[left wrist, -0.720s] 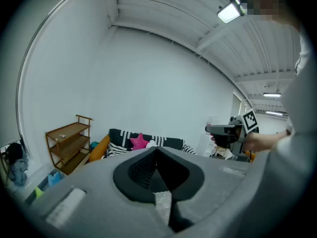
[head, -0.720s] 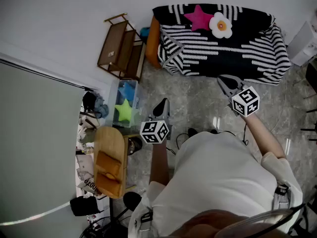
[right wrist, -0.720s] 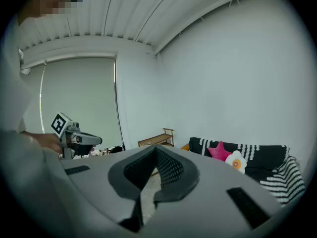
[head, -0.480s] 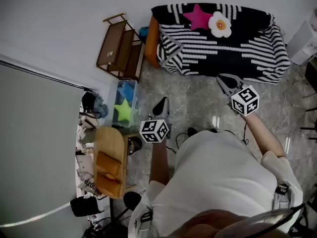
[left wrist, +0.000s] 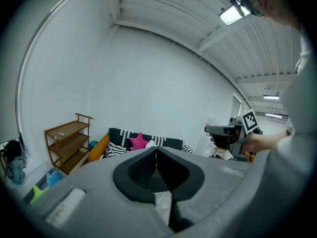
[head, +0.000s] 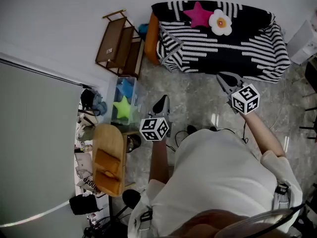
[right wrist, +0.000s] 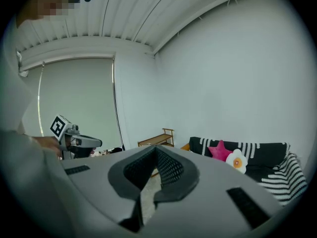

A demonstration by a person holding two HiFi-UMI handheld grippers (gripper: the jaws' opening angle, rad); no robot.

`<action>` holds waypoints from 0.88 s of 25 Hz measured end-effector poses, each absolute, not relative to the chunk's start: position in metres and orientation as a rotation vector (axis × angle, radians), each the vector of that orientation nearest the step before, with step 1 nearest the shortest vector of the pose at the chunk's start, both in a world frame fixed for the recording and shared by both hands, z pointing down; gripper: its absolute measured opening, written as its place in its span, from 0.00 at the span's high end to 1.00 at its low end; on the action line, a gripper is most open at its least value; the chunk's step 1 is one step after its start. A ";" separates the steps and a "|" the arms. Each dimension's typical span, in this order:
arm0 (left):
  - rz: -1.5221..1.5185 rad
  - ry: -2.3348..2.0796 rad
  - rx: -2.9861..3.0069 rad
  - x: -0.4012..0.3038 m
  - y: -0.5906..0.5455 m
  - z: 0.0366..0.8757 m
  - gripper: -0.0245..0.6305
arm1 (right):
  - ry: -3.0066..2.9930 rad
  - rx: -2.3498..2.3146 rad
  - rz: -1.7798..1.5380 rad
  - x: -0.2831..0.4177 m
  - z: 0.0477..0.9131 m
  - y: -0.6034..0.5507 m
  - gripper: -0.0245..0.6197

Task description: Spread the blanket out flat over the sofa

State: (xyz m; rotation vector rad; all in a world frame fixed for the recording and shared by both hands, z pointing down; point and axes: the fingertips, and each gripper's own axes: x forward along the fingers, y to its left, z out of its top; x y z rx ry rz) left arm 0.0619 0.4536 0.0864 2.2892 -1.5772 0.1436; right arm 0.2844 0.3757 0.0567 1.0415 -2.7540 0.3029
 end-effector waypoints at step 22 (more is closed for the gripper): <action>0.110 -1.556 2.254 0.021 0.444 0.103 0.71 | -2.704 1.040 0.329 0.243 0.074 0.378 0.96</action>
